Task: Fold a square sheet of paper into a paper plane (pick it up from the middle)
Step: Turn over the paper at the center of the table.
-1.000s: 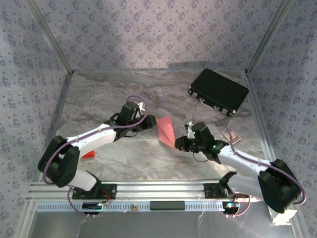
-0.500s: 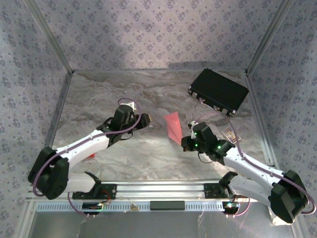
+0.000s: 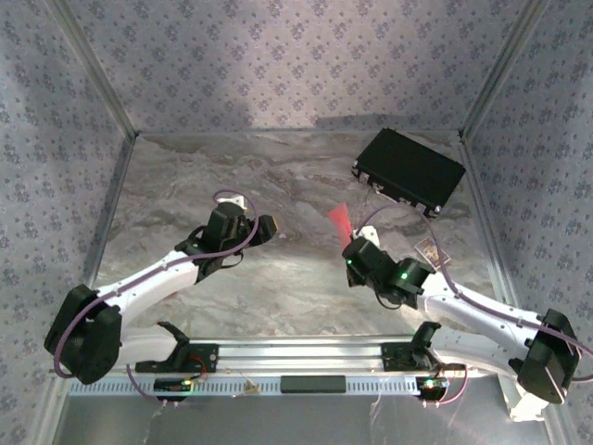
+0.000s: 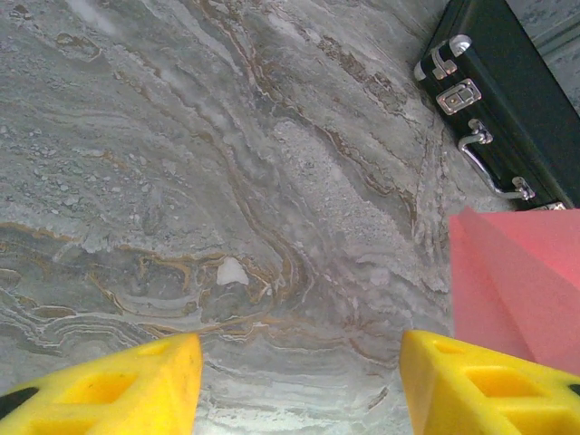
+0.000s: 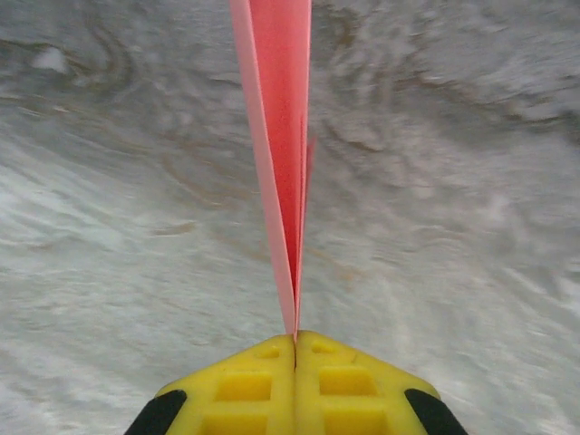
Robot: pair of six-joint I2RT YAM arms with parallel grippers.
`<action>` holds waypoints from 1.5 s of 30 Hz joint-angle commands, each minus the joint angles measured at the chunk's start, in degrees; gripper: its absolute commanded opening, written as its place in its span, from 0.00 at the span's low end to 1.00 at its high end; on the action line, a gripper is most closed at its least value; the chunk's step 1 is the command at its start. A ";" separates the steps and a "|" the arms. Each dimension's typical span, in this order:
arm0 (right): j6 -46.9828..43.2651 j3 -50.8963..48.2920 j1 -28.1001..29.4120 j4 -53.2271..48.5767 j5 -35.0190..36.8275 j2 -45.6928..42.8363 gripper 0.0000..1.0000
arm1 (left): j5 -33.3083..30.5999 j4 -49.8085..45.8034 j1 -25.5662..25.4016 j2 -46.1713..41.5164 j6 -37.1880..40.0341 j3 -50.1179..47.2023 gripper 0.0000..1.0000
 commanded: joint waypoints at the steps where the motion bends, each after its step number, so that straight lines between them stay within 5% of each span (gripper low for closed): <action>1: 3.33 2.81 3.41 -10.22 14.82 2.51 0.01 | -1.50 -0.74 0.47 -1.56 -0.40 -0.27 0.61; 15: 4.79 10.66 13.00 -14.45 21.19 22.84 0.01 | -4.08 -3.73 1.74 -2.64 -1.89 -0.52 0.64; 26: 4.29 13.39 14.91 -9.47 8.95 31.52 0.09 | -4.55 -4.83 3.99 -5.41 -3.79 -2.71 0.64; 34: -0.52 10.93 11.20 -0.53 -6.73 26.52 0.27 | -3.38 -4.49 4.23 -5.33 -4.10 -2.65 0.65; 39: 1.63 4.27 5.02 10.00 -14.57 16.25 0.49 | -1.79 -3.70 4.33 -4.79 -3.99 -2.67 0.65; 45: 1.12 -2.28 -3.91 18.72 -22.25 8.30 0.64 | 0.00 -2.90 4.26 -3.40 -3.62 -1.99 0.65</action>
